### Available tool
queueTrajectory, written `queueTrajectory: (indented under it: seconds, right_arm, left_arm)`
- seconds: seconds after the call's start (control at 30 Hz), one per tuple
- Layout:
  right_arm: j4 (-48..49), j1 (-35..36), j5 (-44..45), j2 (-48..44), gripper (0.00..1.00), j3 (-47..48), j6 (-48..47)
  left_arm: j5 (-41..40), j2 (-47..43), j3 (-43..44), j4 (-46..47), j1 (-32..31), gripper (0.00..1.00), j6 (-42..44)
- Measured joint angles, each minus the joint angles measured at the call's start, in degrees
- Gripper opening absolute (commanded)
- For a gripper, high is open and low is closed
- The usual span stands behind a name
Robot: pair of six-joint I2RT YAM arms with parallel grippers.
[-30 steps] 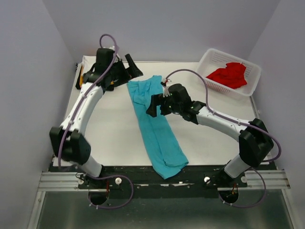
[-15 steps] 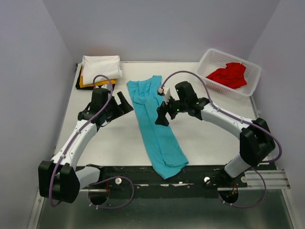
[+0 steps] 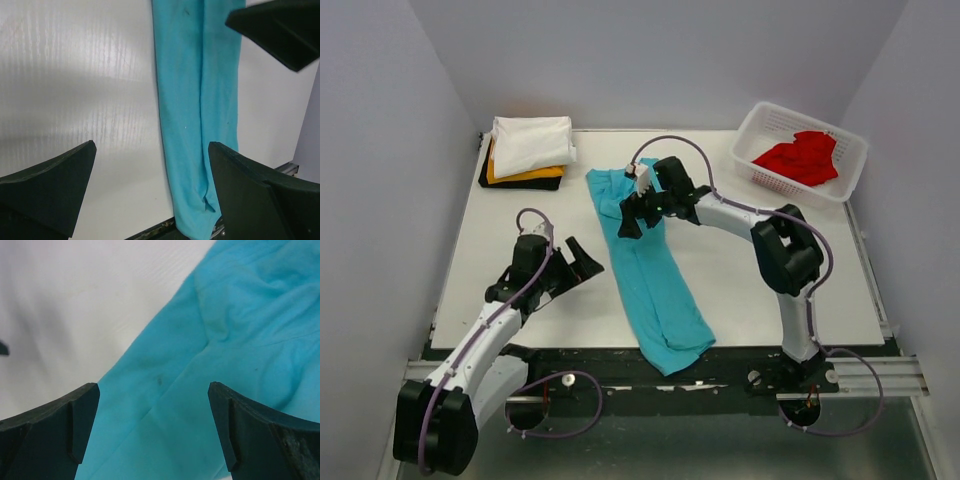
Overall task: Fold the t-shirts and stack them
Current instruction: Rotate the tshirt 90 degrees
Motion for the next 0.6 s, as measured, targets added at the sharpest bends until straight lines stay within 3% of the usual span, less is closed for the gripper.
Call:
queueTrajectory:
  seconds: [0.17, 0.37, 0.6]
  right_arm:
    - [2.69, 0.00, 11.28, 8.24, 1.00, 5.14, 7.45]
    - [0.59, -0.09, 26.69, 17.27, 1.00, 18.38, 15.10]
    - [-5.62, -2.89, 36.68, 23.87, 1.00, 30.64, 29.46]
  left_arm:
    - [1.42, -1.20, -3.63, 3.08, -2.16, 0.99, -1.42]
    - [2.29, -0.50, -4.39, 6.01, -6.19, 0.99, -1.62]
    - [2.54, 7.15, -0.17, 8.68, -9.40, 0.99, -1.07]
